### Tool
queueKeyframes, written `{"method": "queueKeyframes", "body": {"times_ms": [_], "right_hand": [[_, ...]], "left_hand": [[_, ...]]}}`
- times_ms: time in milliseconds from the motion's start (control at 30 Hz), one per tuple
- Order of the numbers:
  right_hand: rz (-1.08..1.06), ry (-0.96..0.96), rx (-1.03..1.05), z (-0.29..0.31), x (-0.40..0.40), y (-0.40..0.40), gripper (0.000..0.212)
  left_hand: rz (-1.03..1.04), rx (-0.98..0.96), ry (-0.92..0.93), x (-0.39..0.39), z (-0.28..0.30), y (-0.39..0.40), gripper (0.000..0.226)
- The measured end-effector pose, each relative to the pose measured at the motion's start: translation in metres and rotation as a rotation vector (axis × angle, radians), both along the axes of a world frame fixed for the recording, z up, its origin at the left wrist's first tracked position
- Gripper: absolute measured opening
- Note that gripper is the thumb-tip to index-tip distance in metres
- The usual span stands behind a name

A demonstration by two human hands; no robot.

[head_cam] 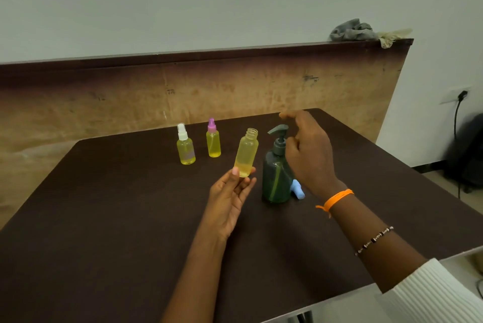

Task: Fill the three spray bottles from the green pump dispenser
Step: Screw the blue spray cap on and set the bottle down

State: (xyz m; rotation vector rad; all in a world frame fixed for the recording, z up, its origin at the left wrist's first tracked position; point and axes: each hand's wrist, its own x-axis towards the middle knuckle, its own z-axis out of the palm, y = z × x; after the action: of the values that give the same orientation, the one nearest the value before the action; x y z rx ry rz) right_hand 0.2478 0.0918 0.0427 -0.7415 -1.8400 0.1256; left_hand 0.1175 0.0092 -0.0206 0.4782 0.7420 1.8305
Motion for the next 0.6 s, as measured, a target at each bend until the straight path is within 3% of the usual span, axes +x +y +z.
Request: {"method": "queueKeyframes", "body": {"times_ms": [100,200,367,600], "right_hand": [[-0.043,0.128,0.002,-0.004,0.018,-0.003,0.046],[-0.106,0.162,-0.139,-0.027,0.036,-0.001,0.038],[-0.104,-0.393,-0.380,-0.072,0.045,0.010,0.033],[-0.065,-0.561,-0.452,-0.090,0.040,0.019,0.012]], "left_hand": [[-0.005,0.000,-0.025,0.000,0.002,-0.001,0.021],[-0.012,0.000,-0.035,0.001,0.002,-0.001,0.026],[0.013,-0.009,-0.065,-0.001,0.003,-0.001,0.027],[0.039,-0.001,-0.102,-0.003,0.003,-0.001,0.024]]}}
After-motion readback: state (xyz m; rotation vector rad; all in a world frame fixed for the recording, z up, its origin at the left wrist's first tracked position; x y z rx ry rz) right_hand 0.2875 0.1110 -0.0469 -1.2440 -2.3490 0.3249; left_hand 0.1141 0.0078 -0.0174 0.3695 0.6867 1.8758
